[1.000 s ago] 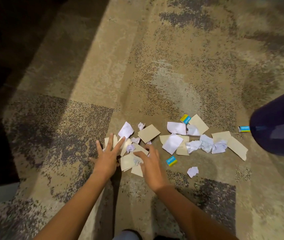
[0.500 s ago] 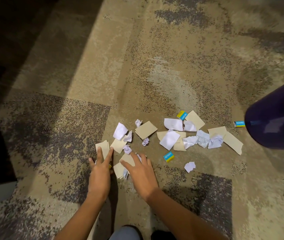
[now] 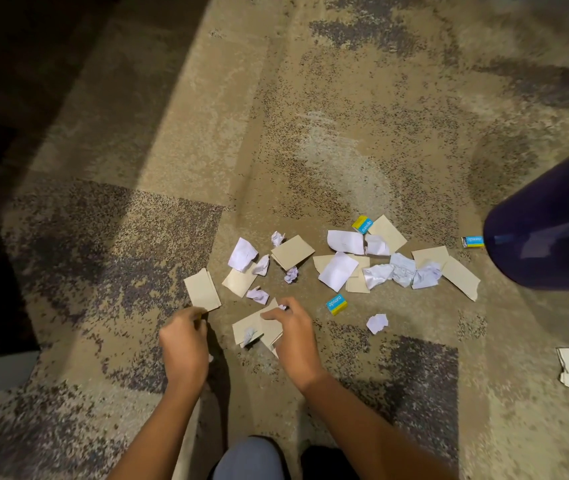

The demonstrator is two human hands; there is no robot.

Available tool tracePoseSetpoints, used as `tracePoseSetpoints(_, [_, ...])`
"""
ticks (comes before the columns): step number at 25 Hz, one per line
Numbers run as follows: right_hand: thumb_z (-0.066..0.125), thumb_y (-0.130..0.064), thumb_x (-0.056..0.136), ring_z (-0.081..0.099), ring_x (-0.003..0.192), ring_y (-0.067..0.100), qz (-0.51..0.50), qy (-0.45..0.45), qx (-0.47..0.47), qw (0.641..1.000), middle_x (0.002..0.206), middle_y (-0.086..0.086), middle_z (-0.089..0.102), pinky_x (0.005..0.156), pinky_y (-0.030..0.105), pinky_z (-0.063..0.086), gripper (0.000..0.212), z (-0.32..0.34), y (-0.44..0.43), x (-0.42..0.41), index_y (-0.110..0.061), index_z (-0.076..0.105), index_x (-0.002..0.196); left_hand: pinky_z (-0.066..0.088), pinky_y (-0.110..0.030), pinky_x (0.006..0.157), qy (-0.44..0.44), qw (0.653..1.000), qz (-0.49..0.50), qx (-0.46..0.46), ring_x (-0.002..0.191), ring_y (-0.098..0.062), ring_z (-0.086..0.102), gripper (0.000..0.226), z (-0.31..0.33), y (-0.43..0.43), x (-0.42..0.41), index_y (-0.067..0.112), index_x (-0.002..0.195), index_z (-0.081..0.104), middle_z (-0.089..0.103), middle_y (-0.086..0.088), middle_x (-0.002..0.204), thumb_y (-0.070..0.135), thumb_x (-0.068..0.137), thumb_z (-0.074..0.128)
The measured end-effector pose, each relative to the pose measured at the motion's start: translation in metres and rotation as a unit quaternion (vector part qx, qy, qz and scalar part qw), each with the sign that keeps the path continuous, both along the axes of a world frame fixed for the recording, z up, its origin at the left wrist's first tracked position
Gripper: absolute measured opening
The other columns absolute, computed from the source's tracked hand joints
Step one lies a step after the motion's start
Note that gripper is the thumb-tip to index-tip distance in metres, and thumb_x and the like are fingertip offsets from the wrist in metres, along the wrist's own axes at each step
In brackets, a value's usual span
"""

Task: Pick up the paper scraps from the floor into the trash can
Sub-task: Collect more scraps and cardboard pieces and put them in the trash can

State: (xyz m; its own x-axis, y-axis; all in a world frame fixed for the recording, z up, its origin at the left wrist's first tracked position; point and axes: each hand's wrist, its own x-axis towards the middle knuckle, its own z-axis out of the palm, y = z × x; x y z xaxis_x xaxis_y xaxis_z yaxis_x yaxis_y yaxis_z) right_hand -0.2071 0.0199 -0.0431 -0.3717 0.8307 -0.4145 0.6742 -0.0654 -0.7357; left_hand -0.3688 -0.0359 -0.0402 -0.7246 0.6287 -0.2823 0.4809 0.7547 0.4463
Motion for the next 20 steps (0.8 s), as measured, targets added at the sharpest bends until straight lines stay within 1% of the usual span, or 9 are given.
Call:
tracePoseSetpoints(1, [0.051,0.02,0.076,0.049,0.098,0.021,-0.024,-0.002,0.006,1.0,0.113,0.009,0.051,0.081,0.01,0.037,0.043,0.006,0.001,0.002,-0.008,0.068,0.104,0.051,-0.024,0.056,0.003,1.0,0.007,0.015,0.052,-0.016,0.056,0.022,0.004,-0.001,-0.001,0.003,0.104,0.071,0.072,-0.016,0.093,-0.001,0.082,0.066])
tracePoseSetpoints(3, [0.051,0.025,0.072,0.049,0.1,0.014,-0.071,-0.015,0.018,0.997,0.117,0.004,0.049,0.079,0.013,0.044,0.052,0.017,0.003,0.01,-0.01,0.069,0.105,0.051,-0.027,0.059,0.006,0.999,0.016,0.037,0.049,-0.016,0.051,0.022,0.011,-0.004,-0.002,0.003,0.104,0.071,0.072,-0.018,0.084,0.001,0.082,0.067])
tracePoseSetpoints(6, [0.052,0.025,0.071,0.042,0.098,0.005,-0.138,-0.019,0.032,0.99,0.112,-0.003,0.047,0.072,0.002,0.037,0.055,0.035,0.005,0.025,-0.014,0.071,0.105,0.051,-0.03,0.061,-0.026,0.997,0.048,0.052,0.05,-0.016,0.05,0.021,0.025,-0.01,0.005,0.007,0.104,0.071,0.071,-0.016,0.075,0.005,0.083,0.067])
tracePoseSetpoints(10, [0.064,0.019,0.07,0.051,0.105,0.01,-0.25,0.02,0.04,0.967,0.113,-0.006,0.051,0.078,0.006,0.043,0.052,0.062,0.003,0.049,-0.021,0.073,0.102,0.052,-0.033,0.069,-0.05,0.994,0.058,0.076,0.061,-0.026,0.062,0.021,0.054,-0.016,0.02,0.012,0.102,0.073,0.073,-0.016,0.084,0.007,0.082,0.069])
tracePoseSetpoints(11, [0.067,0.016,0.071,0.053,0.106,0.011,-0.278,0.032,0.053,0.959,0.113,-0.006,0.053,0.076,0.002,0.041,0.05,0.069,0.0,0.054,-0.024,0.073,0.101,0.052,-0.031,0.066,-0.056,0.993,0.06,0.083,0.062,-0.027,0.063,0.022,0.061,-0.019,0.023,0.014,0.102,0.073,0.074,-0.017,0.089,0.008,0.081,0.069])
tracePoseSetpoints(14, [0.072,0.011,0.069,0.057,0.105,0.012,-0.344,0.075,0.095,0.931,0.116,-0.001,0.06,0.072,-0.003,0.038,0.046,0.095,-0.01,0.071,-0.025,0.074,0.097,0.042,-0.015,0.041,-0.08,0.987,0.052,0.125,0.047,-0.018,0.054,0.023,0.088,-0.03,0.033,0.013,0.104,0.073,0.072,-0.016,0.102,0.011,0.081,0.07])
tracePoseSetpoints(15, [0.073,0.013,0.068,0.058,0.1,0.011,-0.363,0.097,0.102,0.921,0.114,0.002,0.062,0.07,-0.003,0.038,0.046,0.103,-0.014,0.075,-0.025,0.074,0.094,0.041,-0.014,0.041,-0.091,0.985,0.048,0.141,0.047,-0.016,0.054,0.022,0.096,-0.034,0.037,0.013,0.103,0.073,0.071,-0.015,0.104,0.011,0.081,0.071])
tracePoseSetpoints(17, [0.073,0.014,0.067,0.061,0.088,0.01,-0.393,0.147,0.107,0.901,0.108,0.006,0.065,0.063,0.0,0.042,0.046,0.122,-0.022,0.083,-0.027,0.073,0.086,0.048,-0.023,0.058,-0.115,0.979,0.049,0.158,0.067,-0.02,0.065,0.02,0.115,-0.041,0.044,0.016,0.101,0.074,0.071,-0.013,0.107,0.012,0.081,0.071])
tracePoseSetpoints(20, [0.078,0.006,0.067,0.064,0.084,0.016,-0.418,0.177,0.123,0.882,0.102,0.007,0.068,0.061,0.006,0.045,0.04,0.152,-0.034,0.092,-0.03,0.073,0.084,0.042,-0.026,0.065,-0.128,0.972,0.043,0.193,0.087,-0.026,0.067,0.02,0.143,-0.048,0.055,0.02,0.098,0.074,0.072,-0.011,0.107,0.015,0.08,0.073])
